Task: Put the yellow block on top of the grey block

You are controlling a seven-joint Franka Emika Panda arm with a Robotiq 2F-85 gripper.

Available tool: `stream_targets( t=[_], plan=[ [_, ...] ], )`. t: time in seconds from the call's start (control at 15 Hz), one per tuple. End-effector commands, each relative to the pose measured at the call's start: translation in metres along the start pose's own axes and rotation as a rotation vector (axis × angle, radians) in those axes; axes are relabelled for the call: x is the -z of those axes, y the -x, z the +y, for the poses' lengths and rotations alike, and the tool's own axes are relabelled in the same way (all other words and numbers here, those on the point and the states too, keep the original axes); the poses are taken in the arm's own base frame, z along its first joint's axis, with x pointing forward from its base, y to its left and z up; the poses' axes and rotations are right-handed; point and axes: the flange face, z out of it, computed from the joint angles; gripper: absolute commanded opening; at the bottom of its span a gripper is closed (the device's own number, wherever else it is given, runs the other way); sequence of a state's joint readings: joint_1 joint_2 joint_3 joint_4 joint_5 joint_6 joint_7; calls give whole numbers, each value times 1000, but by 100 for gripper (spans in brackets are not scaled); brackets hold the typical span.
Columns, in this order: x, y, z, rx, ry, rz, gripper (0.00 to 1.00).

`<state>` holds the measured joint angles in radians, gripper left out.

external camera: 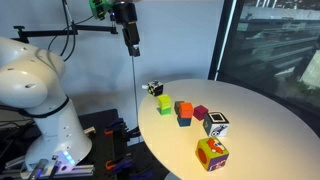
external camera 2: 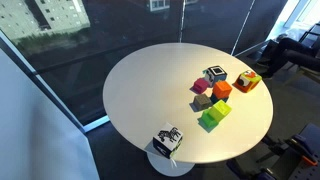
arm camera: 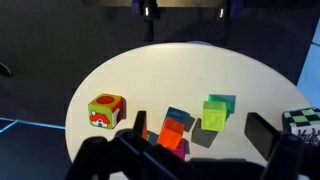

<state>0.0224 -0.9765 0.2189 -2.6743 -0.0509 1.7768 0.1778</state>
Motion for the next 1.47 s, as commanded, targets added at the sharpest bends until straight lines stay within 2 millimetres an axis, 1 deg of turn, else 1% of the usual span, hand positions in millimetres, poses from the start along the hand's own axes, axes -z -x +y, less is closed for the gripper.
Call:
stream_targets(
  t=[0.0,0.47,0.6,1.07,1.2,1.4],
  plan=[
    [1,0,0,0,0,-1,100],
    [1,0,0,0,0,-1,100],
    [1,-4,3,-10,-10,-10,100],
    [-5,-26,9,-28,-70,-51,100],
    [-8,-35,9,-32,-98,-63,100],
    [-17,-53,6,-47,-148,-83,100]
  ],
)
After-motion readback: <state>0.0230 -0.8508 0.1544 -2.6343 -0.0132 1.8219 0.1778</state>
